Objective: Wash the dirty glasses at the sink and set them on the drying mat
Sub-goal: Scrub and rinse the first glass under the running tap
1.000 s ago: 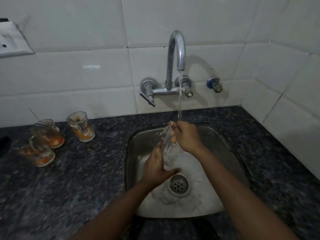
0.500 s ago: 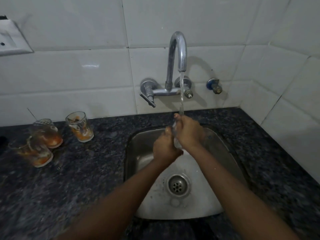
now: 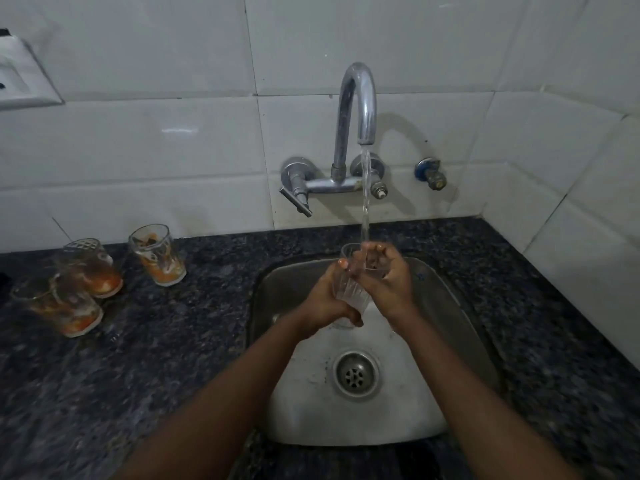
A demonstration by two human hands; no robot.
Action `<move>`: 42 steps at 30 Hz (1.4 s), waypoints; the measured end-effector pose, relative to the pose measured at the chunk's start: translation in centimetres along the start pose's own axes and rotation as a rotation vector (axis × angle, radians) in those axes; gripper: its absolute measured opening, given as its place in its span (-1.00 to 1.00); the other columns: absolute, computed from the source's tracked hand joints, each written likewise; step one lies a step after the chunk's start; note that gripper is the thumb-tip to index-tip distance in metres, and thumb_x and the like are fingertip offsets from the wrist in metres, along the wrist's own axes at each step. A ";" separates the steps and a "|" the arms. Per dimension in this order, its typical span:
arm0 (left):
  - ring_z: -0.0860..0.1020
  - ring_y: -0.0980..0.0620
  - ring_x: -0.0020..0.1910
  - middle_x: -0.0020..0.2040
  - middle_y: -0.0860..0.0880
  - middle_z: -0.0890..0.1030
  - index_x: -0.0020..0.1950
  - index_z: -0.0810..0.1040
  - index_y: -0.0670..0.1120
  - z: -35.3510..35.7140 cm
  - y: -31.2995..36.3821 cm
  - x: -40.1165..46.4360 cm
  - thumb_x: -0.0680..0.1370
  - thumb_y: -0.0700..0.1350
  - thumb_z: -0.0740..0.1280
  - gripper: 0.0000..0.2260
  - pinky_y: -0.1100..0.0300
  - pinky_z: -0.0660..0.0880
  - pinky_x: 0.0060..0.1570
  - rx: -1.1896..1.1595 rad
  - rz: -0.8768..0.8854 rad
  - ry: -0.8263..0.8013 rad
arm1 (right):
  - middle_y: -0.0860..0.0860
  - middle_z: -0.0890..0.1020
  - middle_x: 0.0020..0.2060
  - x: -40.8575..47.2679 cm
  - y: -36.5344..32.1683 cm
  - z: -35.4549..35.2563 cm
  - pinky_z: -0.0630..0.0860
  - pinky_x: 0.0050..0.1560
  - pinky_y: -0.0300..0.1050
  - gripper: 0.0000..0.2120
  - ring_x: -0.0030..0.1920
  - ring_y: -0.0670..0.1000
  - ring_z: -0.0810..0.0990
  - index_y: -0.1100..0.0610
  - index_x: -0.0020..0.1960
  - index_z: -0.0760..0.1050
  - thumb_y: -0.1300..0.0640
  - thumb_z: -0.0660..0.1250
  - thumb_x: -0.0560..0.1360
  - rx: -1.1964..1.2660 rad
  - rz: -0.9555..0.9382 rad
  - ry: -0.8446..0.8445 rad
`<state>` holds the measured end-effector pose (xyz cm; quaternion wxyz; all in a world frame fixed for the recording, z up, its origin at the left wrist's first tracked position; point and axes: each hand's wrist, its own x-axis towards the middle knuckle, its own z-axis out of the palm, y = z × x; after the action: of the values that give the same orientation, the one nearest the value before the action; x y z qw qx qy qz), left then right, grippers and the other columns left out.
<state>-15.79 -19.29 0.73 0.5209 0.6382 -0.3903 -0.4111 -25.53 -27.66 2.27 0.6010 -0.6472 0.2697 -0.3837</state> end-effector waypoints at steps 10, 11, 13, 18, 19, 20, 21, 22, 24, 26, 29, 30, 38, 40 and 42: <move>0.53 -0.03 0.18 0.21 0.00 0.58 0.32 0.42 0.10 -2.9 2.3 -2.2 0.15 0.07 0.55 -0.25 0.11 0.51 0.07 0.957 0.047 0.264 | 0.06 0.60 -0.32 2.1 2.5 0.0 0.58 -0.30 -0.24 -0.73 -0.30 -0.04 0.59 0.20 -0.13 0.45 0.16 0.04 0.64 0.902 0.555 0.132; 0.52 -0.03 0.20 0.21 0.02 0.58 0.33 0.42 0.15 -3.1 3.0 -2.5 0.15 0.13 0.53 -0.24 0.12 0.50 0.04 1.054 0.061 0.274 | 0.09 0.61 -0.30 1.9 3.0 0.2 0.59 -0.29 -0.23 -0.74 -0.29 -0.02 0.59 0.24 -0.08 0.47 0.22 0.04 0.63 0.884 0.580 0.100; 0.53 -0.04 0.18 0.16 0.01 0.59 0.31 0.44 0.17 -3.3 4.0 -3.2 0.12 0.19 0.50 -0.24 0.12 0.49 -0.04 1.165 0.082 0.287 | 0.17 0.59 -0.19 1.2 4.0 0.8 0.58 -0.07 -0.11 -0.78 -0.18 0.06 0.58 0.32 0.09 0.47 0.25 0.08 0.61 0.804 0.619 0.024; 0.57 0.05 -0.17 -0.27 0.14 0.53 0.07 0.62 0.14 -4.0 4.4 -4.9 0.00 0.24 0.44 -0.36 0.31 0.33 -0.35 1.035 0.023 0.298 | 0.16 0.60 -0.35 0.5 4.6 1.7 0.56 -0.38 -0.15 -0.81 -0.40 0.09 0.57 0.28 -0.08 0.52 0.22 0.17 0.57 0.624 0.845 -0.016; 0.55 0.11 -0.31 -0.40 0.18 0.49 -0.08 0.64 0.12 -4.2 4.1 -5.2 -0.03 0.27 0.42 -0.44 0.33 0.30 -0.45 0.956 -0.015 0.318 | 0.16 0.57 -0.45 0.5 4.6 1.6 0.50 -0.49 -0.20 -0.77 -0.49 0.09 0.54 0.25 -0.21 0.50 0.25 0.15 0.56 0.608 0.892 -0.003; 0.51 0.16 -0.41 -0.48 0.17 0.47 -0.23 0.63 0.07 -4.5 3.6 -5.4 -0.07 0.29 0.40 -0.49 0.34 0.27 -0.52 0.865 -0.071 0.353 | 0.14 0.52 -0.53 0.6 4.5 1.5 0.42 -0.55 -0.25 -0.74 -0.55 0.05 0.48 0.22 -0.28 0.43 0.28 0.10 0.55 0.651 0.935 0.000; 0.50 0.16 -0.43 -0.48 0.14 0.49 -0.30 0.61 0.00 -4.8 2.9 -5.4 -0.09 0.30 0.39 -0.48 0.33 0.29 -0.53 0.748 -0.137 0.392 | 0.11 0.46 -0.58 0.7 4.3 1.3 0.34 -0.61 -0.31 -0.74 -0.57 -0.02 0.41 0.20 -0.31 0.35 0.32 0.06 0.53 0.727 0.959 0.009; 0.53 0.12 -0.39 -0.42 0.07 0.54 -0.29 0.62 -0.05 -5.0 2.1 -5.5 -0.08 0.29 0.39 -0.46 0.29 0.35 -0.49 0.602 -0.207 0.417 | 0.08 0.44 -0.62 1.1 4.1 1.1 0.28 -0.65 -0.36 -0.77 -0.55 -0.07 0.36 0.19 -0.33 0.30 0.37 0.05 0.47 0.795 0.951 0.021; 0.53 0.03 -0.32 -0.20 -0.07 0.56 -0.16 0.62 -0.08 -5.1 0.0 -5.4 0.10 0.23 0.42 -0.52 0.24 0.46 -0.44 0.180 -0.373 0.386 | 0.08 0.49 -0.61 1.8 2.8 0.9 0.29 -0.65 -0.41 -0.78 -0.48 -0.10 0.39 0.21 -0.35 0.37 0.38 0.06 0.42 0.869 0.919 0.008; 0.51 -0.02 -0.30 -0.12 -0.11 0.53 -0.04 0.56 -0.07 -4.5 -1.6 -4.9 0.39 0.10 0.37 -0.71 0.18 0.54 -0.47 -0.216 -0.560 0.298 | 0.13 0.59 -0.53 2.3 0.9 1.1 0.43 -0.57 -0.36 -0.59 -0.49 -0.05 0.54 0.27 -0.38 0.52 0.30 0.05 0.55 0.725 0.848 -0.181; 0.55 -0.02 -0.34 -0.36 -0.09 0.61 -0.09 0.52 -0.09 -2.6 -2.5 -3.6 0.51 0.06 0.26 -0.78 0.19 0.57 -0.48 -0.502 -0.676 0.146 | 0.16 0.66 -0.41 2.4 -1.9 2.3 0.59 -0.42 -0.25 -0.69 -0.42 -0.01 0.65 0.33 -0.25 0.57 0.24 0.18 0.58 0.219 0.709 -0.453; 0.58 -0.02 -0.34 -0.38 -0.08 0.63 -0.12 0.53 -0.09 -1.8 -2.5 -2.9 0.54 0.06 0.23 -0.77 0.19 0.59 -0.46 -0.566 -0.646 0.098 | 0.16 0.66 -0.39 2.3 -2.1 2.5 0.58 -0.43 -0.24 -0.75 -0.44 -0.03 0.64 0.32 -0.24 0.56 0.25 0.24 0.56 0.055 0.661 -0.452; 0.59 -0.05 -0.10 -0.02 -0.15 0.62 -0.03 0.55 -0.07 2.6 -1.1 0.4 0.60 0.18 0.04 -0.59 0.05 0.58 -0.12 -0.559 -0.443 0.154 | 0.08 0.56 0.15 1.1 0.8 -0.1 0.53 0.04 0.01 -0.28 0.14 0.16 0.55 0.13 0.25 0.43 -0.25 0.48 0.24 -0.275 0.750 -0.171; 0.55 0.02 0.02 0.08 -0.03 0.58 0.05 0.52 0.03 2.4 -0.8 0.0 0.60 0.21 0.00 -0.61 0.03 0.50 0.08 -0.416 -0.330 0.145 | 0.15 0.67 -0.01 1.2 1.5 -0.6 0.59 0.01 0.11 -0.44 0.00 0.17 0.64 0.18 0.19 0.52 -0.07 0.51 0.29 0.023 0.789 -0.203; 0.49 0.03 0.16 0.23 -0.02 0.48 0.23 0.44 0.05 1.6 -0.3 0.0 0.60 0.21 -0.03 -0.60 -0.01 0.43 0.21 -0.193 -0.199 0.185 | 0.18 0.70 -0.17 1.3 1.9 -1.0 0.63 -0.18 0.01 -0.59 -0.16 0.15 0.68 0.26 0.13 0.55 0.17 0.49 0.32 0.184 0.692 -0.110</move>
<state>-17.29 -19.75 0.27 0.5701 0.6558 -0.2342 -0.4359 -25.38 -29.49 0.61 0.7645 -0.4805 0.4045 -0.1450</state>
